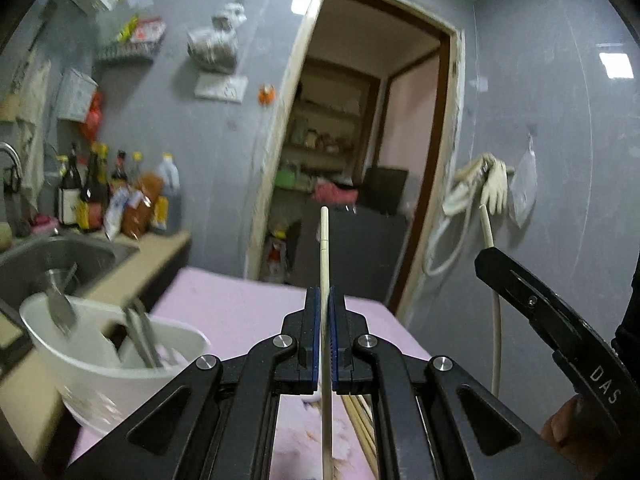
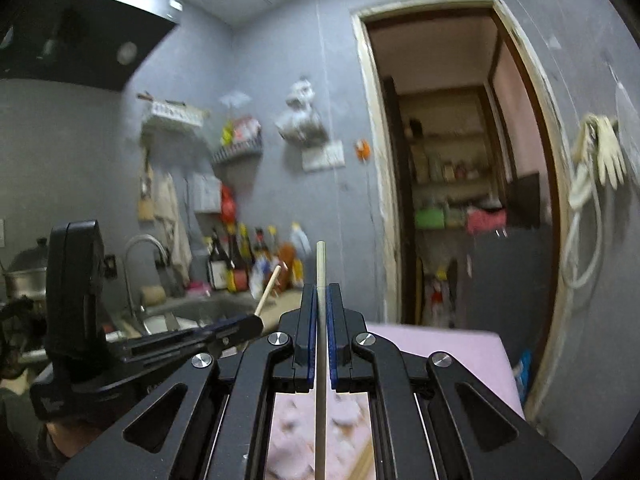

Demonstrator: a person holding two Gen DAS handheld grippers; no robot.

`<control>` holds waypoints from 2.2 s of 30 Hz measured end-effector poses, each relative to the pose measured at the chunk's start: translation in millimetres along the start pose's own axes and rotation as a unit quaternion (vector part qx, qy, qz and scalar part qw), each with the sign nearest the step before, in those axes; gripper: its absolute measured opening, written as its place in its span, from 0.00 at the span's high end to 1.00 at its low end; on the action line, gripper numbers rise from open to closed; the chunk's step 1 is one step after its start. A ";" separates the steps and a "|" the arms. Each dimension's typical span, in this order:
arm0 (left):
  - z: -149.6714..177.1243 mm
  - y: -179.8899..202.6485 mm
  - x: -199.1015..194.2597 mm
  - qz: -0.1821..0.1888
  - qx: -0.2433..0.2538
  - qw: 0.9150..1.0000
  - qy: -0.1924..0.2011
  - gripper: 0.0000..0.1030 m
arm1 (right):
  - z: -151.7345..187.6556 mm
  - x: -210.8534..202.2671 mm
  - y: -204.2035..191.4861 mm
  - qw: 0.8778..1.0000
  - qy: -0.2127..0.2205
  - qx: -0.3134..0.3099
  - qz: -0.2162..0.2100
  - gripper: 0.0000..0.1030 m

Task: Organize utensils
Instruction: 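Lift the single chopstick with the left gripper and carry it over the caddy, then lower the chopstick into the caddy and open the left gripper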

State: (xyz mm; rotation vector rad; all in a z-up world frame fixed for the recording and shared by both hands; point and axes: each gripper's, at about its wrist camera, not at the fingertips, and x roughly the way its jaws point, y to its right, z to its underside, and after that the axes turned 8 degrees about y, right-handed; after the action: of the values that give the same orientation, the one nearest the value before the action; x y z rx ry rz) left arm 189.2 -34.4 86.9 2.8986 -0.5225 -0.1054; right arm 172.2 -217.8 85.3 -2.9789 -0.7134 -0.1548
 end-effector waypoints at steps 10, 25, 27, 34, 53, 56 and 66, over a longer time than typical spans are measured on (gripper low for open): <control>-68.3 -78.4 -28.4 -0.048 -0.010 0.997 0.063 0.98 | -26.2 45.4 -37.1 0.997 0.059 0.029 -0.049 0.98; -66.4 -204.1 -15.6 -0.155 -0.048 0.982 0.100 0.98 | -8.7 113.3 -78.7 0.986 0.132 0.078 -0.064 0.98; -60.5 -211.9 -14.4 -0.164 -0.052 0.979 0.109 0.98 | -2.3 118.0 -81.2 0.986 0.136 0.078 -0.056 0.98; -47.4 -226.3 -1.1 -0.188 -0.077 0.972 0.113 0.98 | 17.2 133.1 -81.6 0.989 0.128 0.071 -0.025 0.98; -11.3 -183.0 -6.2 -0.199 -0.010 0.976 0.083 0.98 | 45.8 135.0 -81.3 0.997 0.021 0.063 -0.033 0.97; -3.9 -180.1 -5.5 -0.187 -0.007 0.981 0.059 0.98 | 48.9 133.9 -82.6 0.997 0.001 0.066 -0.038 0.97; 7.3 -174.8 -8.7 -0.183 -0.025 0.983 -0.013 0.96 | 59.3 132.7 -79.2 0.994 -0.057 0.072 -0.058 0.96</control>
State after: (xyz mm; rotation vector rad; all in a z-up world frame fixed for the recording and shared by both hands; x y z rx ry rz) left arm 239.5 128.1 44.7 2.9126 0.0157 -0.2044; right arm 258.7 -82.3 45.7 -2.8283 -0.8699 0.0595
